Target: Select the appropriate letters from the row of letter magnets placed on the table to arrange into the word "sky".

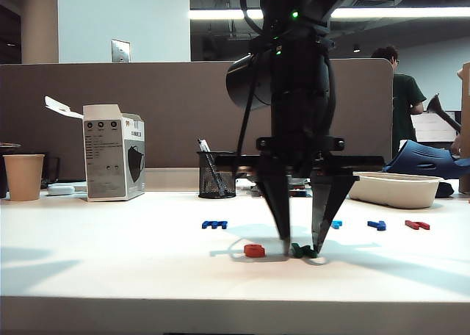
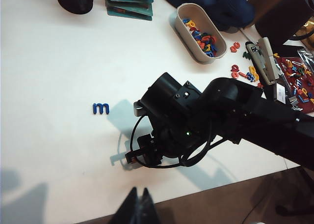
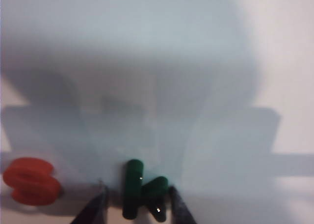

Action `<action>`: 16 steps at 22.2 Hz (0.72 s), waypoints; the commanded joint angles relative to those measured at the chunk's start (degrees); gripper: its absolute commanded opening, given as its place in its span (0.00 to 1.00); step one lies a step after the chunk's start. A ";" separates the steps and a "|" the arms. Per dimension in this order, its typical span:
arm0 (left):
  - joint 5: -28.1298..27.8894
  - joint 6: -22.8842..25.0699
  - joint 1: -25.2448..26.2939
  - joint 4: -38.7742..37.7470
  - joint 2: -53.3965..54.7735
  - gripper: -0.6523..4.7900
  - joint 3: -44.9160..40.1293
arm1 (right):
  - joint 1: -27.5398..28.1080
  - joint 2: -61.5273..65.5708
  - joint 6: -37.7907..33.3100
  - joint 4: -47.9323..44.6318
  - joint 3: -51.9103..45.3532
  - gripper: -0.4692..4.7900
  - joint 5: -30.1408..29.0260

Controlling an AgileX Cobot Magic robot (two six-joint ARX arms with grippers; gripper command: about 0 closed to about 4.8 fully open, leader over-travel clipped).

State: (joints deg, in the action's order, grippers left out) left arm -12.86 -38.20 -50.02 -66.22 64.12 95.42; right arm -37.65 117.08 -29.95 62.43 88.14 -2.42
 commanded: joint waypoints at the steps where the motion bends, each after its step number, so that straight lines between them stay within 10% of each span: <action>1: -0.20 0.22 0.09 0.55 -0.13 0.11 0.09 | -0.17 0.52 -0.04 -0.39 -0.39 0.38 -0.31; 16: -0.17 0.22 0.09 0.55 -0.13 0.11 0.09 | 0.81 0.35 1.36 0.59 -0.11 0.50 0.87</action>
State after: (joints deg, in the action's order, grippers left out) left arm -12.86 -38.20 -50.02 -66.22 64.10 95.42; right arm -37.19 117.08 -29.34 62.67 88.25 -2.52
